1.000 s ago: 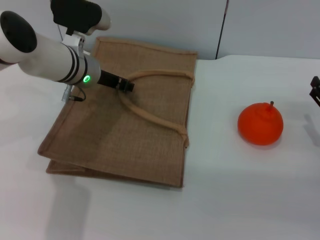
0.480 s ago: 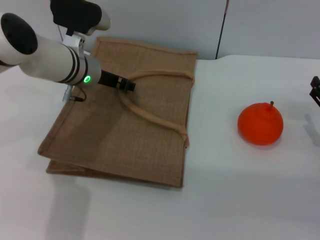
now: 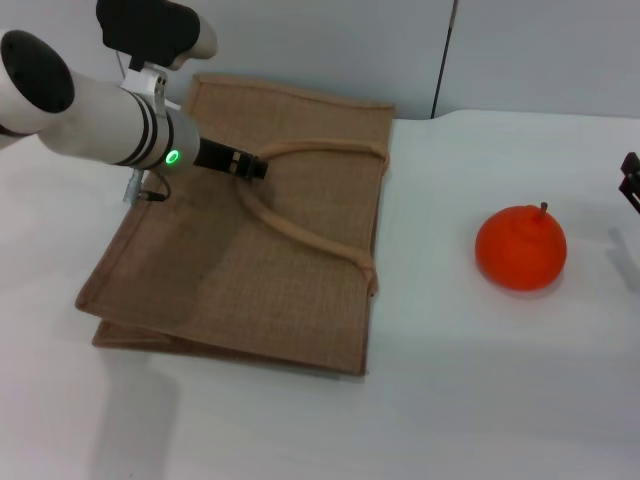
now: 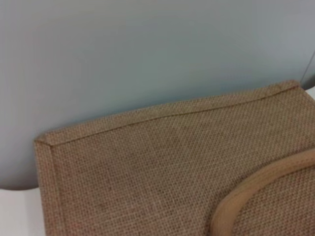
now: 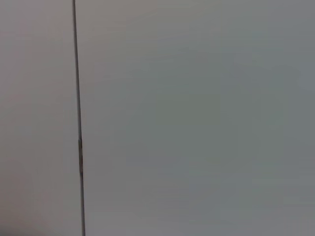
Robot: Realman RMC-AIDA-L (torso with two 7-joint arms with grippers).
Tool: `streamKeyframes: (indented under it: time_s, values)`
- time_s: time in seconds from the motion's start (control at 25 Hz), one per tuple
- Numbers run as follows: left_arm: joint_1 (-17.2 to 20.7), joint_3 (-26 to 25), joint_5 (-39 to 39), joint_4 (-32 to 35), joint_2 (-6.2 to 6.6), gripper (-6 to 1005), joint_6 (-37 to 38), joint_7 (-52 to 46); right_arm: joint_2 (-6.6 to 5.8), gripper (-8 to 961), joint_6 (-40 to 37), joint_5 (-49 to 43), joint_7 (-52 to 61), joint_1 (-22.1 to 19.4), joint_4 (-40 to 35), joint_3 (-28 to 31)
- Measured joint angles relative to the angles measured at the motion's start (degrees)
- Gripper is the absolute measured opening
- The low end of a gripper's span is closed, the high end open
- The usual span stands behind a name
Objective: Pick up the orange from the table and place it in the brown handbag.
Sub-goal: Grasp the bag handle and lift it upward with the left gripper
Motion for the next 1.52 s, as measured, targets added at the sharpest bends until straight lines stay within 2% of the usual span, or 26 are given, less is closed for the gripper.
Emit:
streamKeyframes:
  time_s: [0.68,1.0,1.28,1.52]
  values:
    - [0.2,0.0,-0.1,0.0,-0.08,509,0.9,1.1,0.00,785,0.6,0.0,0.0,0.1,0.0,0.0]
    - [0.5,0.0,-6.3,-0.6,-0.25,500,1.5,6.4,0.00,785,1.0,0.1,0.0,0.1,-0.2,0.0]
    - [1.0,0.0,-7.4,-0.7,-0.55,491,0.3,6.4,-0.05,786,0.9,0.1,0.0,0.0,-0.2,0.0]
    - [1.2,-0.2,-7.5,-0.9,-0.21,477,-2.2,4.1,-0.09,786,0.7,0.1,0.0,-0.1,-0.2,0.0]
